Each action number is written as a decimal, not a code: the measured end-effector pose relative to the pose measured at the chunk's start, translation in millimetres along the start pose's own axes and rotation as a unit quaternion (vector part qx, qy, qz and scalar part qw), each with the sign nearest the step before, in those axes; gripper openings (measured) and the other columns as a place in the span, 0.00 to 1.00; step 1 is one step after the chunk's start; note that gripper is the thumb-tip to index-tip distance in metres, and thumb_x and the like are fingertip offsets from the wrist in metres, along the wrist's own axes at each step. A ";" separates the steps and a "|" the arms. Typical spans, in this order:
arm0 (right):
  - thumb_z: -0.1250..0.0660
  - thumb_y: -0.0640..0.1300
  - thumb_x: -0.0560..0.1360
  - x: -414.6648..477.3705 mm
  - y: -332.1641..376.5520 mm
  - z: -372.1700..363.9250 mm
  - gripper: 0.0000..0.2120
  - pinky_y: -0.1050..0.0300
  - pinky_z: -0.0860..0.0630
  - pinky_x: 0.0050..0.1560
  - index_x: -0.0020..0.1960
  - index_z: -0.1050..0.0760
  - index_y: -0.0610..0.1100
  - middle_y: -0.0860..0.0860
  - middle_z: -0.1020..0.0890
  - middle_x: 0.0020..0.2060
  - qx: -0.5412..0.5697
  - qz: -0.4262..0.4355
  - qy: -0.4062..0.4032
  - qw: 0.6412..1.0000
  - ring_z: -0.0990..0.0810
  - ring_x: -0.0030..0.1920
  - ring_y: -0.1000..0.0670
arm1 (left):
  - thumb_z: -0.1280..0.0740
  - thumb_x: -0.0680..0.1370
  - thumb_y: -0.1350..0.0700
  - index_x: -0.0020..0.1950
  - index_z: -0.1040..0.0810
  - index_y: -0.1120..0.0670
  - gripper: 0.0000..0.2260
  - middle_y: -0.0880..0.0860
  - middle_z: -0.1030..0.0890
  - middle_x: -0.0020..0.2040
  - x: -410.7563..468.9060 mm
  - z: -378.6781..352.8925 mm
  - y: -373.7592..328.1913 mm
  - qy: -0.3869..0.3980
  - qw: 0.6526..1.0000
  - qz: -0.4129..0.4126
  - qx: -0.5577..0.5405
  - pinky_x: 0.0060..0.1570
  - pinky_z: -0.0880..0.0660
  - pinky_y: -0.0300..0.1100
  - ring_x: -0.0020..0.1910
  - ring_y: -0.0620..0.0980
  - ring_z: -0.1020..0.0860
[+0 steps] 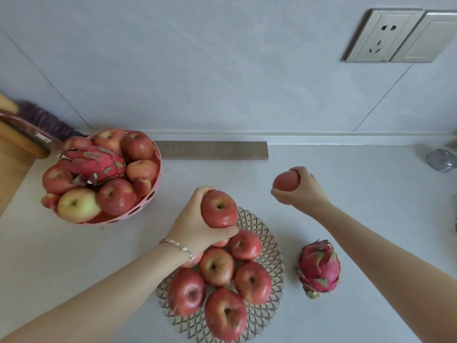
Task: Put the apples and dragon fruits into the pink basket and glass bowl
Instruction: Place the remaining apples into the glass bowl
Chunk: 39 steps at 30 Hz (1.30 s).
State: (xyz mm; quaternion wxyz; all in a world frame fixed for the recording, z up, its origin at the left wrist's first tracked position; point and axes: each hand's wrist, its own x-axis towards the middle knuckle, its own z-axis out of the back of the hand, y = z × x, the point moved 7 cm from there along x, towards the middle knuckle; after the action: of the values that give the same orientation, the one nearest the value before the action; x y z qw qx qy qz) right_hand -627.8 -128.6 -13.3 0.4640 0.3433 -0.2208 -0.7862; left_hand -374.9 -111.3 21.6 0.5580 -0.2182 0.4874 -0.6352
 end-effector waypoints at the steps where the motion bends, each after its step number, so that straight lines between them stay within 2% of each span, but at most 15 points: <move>1: 0.25 0.50 0.64 -15.2 6.9 1.2 0.33 0.58 0.28 0.40 0.64 0.36 0.48 0.49 0.32 0.55 0.015 0.015 0.003 1.000 0.26 0.49 0.47 | 0.21 0.57 0.52 0.54 0.34 0.39 0.33 0.38 0.25 0.50 -13.2 6.2 6.4 -0.003 1.000 0.002 -0.002 0.47 0.32 0.27 0.49 0.32 0.26; 4: 0.24 0.49 0.63 -55.8 20.0 -0.7 0.32 0.59 0.30 0.45 0.62 0.35 0.49 0.49 0.30 0.55 0.041 0.049 0.011 0.998 0.26 0.50 0.49 | 0.24 0.52 0.45 0.53 0.33 0.38 0.33 0.37 0.25 0.52 -50.8 15.3 28.1 0.001 1.000 0.018 0.020 0.54 0.29 0.33 0.52 0.34 0.25; 7: 0.24 0.48 0.62 -85.6 29.2 -14.0 0.31 0.62 0.32 0.45 0.61 0.34 0.51 0.51 0.29 0.55 0.043 0.072 0.026 0.996 0.27 0.49 0.52 | 0.27 0.51 0.40 0.50 0.35 0.34 0.31 0.32 0.30 0.51 -77.9 15.7 37.3 -0.004 0.996 -0.019 0.093 0.51 0.35 0.24 0.52 0.28 0.30; 10: 0.24 0.49 0.62 -106.6 38.8 -32.2 0.33 0.63 0.33 0.47 0.62 0.34 0.51 0.53 0.30 0.56 0.032 0.091 0.044 0.994 0.28 0.50 0.53 | 0.24 0.52 0.41 0.49 0.36 0.33 0.31 0.30 0.33 0.49 -87.1 11.7 43.9 -0.010 0.992 -0.031 0.123 0.50 0.36 0.25 0.50 0.29 0.30; 13: 0.24 0.48 0.63 -117.1 45.7 -52.2 0.36 0.61 0.33 0.51 0.65 0.37 0.50 0.53 0.31 0.56 0.020 0.103 0.065 0.992 0.28 0.52 0.53 | 0.27 0.53 0.38 0.57 0.31 0.40 0.34 0.35 0.31 0.52 -82.4 7.6 49.2 -0.018 0.989 -0.044 0.142 0.58 0.32 0.34 0.54 0.40 0.28; 15: 0.24 0.49 0.63 -117.4 50.9 -63.5 0.36 0.59 0.31 0.52 0.65 0.39 0.48 0.52 0.30 0.55 0.024 0.108 0.078 0.991 0.28 0.53 0.51 | 0.32 0.52 0.34 0.63 0.31 0.47 0.41 0.41 0.34 0.56 -79.8 5.8 49.9 -0.013 0.988 -0.032 0.152 0.59 0.35 0.34 0.57 0.41 0.32; 18: 0.24 0.47 0.63 -113.6 65.0 -79.6 0.35 0.59 0.31 0.54 0.65 0.38 0.47 0.51 0.30 0.57 0.005 0.149 0.103 0.983 0.28 0.55 0.51 | 0.33 0.52 0.34 0.66 0.32 0.47 0.43 0.43 0.34 0.59 -80.5 3.5 51.3 0.011 0.990 -0.020 0.141 0.59 0.37 0.33 0.58 0.40 0.34; 22: 0.28 0.37 0.65 -113.7 82.2 -105.3 0.32 0.61 0.31 0.58 0.66 0.34 0.50 0.50 0.34 0.64 -0.079 0.262 0.165 0.948 0.29 0.61 0.49 | 0.28 0.56 0.40 0.64 0.31 0.47 0.38 0.43 0.30 0.60 -83.3 -1.1 51.1 0.026 0.989 -0.035 0.143 0.58 0.36 0.32 0.60 0.42 0.31; 25: 0.33 0.32 0.66 -117.4 85.4 -113.7 0.34 0.64 0.35 0.53 0.69 0.37 0.51 0.49 0.39 0.69 -0.161 0.318 0.194 0.914 0.33 0.66 0.47 | 0.23 0.61 0.49 0.64 0.31 0.47 0.34 0.43 0.30 0.60 -86.0 -2.8 53.4 0.020 0.990 -0.040 0.130 0.57 0.36 0.30 0.61 0.42 0.30; 27: 0.34 0.33 0.67 -116.6 82.8 -113.4 0.36 0.62 0.36 0.50 0.71 0.42 0.51 0.48 0.43 0.71 -0.210 0.331 0.185 0.901 0.35 0.67 0.45 | 0.23 0.63 0.50 0.66 0.33 0.46 0.34 0.42 0.32 0.61 -87.6 -5.1 54.1 0.025 0.990 -0.040 0.132 0.60 0.34 0.31 0.62 0.42 0.31; 29: 0.34 0.36 0.69 -117.0 75.9 -115.1 0.38 0.56 0.31 0.56 0.73 0.48 0.51 0.46 0.45 0.72 -0.283 0.337 0.160 0.884 0.38 0.69 0.42 | 0.24 0.64 0.48 0.68 0.36 0.46 0.36 0.43 0.35 0.63 -88.7 -9.6 53.5 0.040 0.985 -0.034 0.161 0.63 0.33 0.35 0.64 0.42 0.34; 31: 0.35 0.38 0.71 -118.1 63.6 -119.1 0.40 0.49 0.32 0.65 0.75 0.55 0.51 0.44 0.46 0.72 -0.348 0.323 0.144 0.868 0.40 0.70 0.41 | 0.26 0.65 0.45 0.70 0.39 0.47 0.37 0.45 0.37 0.66 -89.3 -15.3 50.6 0.057 0.975 -0.032 0.214 0.64 0.33 0.37 0.67 0.45 0.36; 34: 0.38 0.40 0.73 -122.6 53.9 -120.4 0.39 0.49 0.36 0.68 0.75 0.59 0.50 0.44 0.46 0.72 -0.336 0.306 0.139 0.880 0.36 0.69 0.41 | 0.28 0.66 0.42 0.72 0.44 0.49 0.40 0.48 0.39 0.69 -90.6 -22.7 44.3 0.077 0.954 -0.031 0.289 0.67 0.34 0.40 0.69 0.48 0.38; 39: 0.38 0.36 0.73 -122.3 55.6 -115.7 0.41 0.49 0.37 0.68 0.75 0.61 0.46 0.46 0.45 0.73 -0.268 0.270 0.139 0.914 0.34 0.69 0.44 | 0.27 0.66 0.43 0.75 0.53 0.50 0.47 0.51 0.42 0.72 -90.7 -23.5 45.6 0.080 0.958 -0.006 0.275 0.69 0.36 0.43 0.72 0.49 0.40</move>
State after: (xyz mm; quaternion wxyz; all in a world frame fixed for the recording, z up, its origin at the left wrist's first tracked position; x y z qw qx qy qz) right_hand -468.7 -50.4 -12.4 0.7593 0.2392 -0.0191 -0.6049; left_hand -346.0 -14.4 -3.7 0.5518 -0.0075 0.3359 -0.7633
